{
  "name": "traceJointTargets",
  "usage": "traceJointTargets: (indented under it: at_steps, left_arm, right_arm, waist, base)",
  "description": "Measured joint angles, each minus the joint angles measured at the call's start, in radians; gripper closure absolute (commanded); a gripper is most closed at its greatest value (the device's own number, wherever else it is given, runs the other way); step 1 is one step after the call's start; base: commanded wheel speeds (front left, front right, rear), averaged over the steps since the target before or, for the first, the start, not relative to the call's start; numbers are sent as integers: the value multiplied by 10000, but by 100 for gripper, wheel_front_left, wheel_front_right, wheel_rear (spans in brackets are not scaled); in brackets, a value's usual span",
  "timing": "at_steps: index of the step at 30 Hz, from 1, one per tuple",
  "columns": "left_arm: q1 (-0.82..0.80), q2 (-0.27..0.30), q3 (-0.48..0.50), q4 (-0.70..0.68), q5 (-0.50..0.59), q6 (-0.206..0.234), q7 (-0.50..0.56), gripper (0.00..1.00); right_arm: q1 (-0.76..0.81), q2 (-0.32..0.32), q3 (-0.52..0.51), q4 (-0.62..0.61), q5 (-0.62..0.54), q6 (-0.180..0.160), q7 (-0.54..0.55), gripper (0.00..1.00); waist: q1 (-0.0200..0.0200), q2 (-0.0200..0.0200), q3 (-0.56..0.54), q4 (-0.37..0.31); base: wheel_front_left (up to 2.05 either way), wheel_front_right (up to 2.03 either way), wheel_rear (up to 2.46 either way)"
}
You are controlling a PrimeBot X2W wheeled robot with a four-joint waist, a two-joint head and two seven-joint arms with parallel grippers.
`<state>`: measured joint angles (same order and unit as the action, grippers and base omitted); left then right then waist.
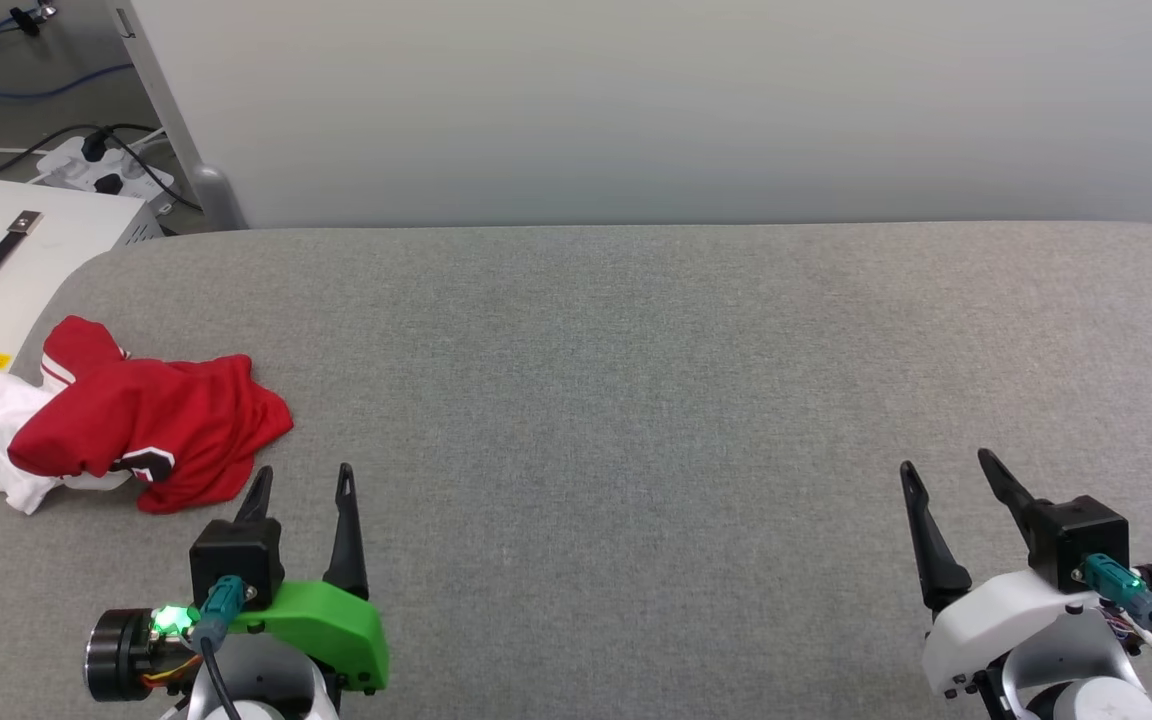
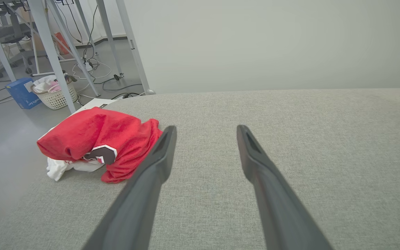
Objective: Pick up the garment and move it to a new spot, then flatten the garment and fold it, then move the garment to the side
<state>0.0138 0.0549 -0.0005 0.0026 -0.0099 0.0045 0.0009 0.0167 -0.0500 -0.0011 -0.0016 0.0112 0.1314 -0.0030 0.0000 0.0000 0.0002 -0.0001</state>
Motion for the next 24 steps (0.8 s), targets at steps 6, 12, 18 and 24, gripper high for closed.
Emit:
traceJointTargets:
  at_steps: [6, 12, 18, 24]
  left_arm:
    - [0, 0, -21, -23, -2, 42, -52, 0]
    - [0, 0, -65, -104, -4, 134, -188, 0]
    - [0, 0, -117, -169, -29, 178, -299, 0]
    - [0, 0, -165, -242, -117, 224, -441, 0]
  right_arm:
    - [1, 0, -56, -19, 67, 0, -33, 0]
    - [3, 0, -155, -88, 215, 0, -165, 0]
    - [8, 0, -211, -184, 368, 0, -293, 0]
    - [22, 0, -238, -313, 483, 0, -416, 0]
  waist:
    - [0, 0, 16, -3]
    - [0, 0, 28, -7]
    - [0, 0, 40, -13]
    - [0, 0, 54, -21]
  base:
    - [0, 0, 0]
    - [0, 0, 0]
    - [0, 0, 0]
    - [0, 0, 0]
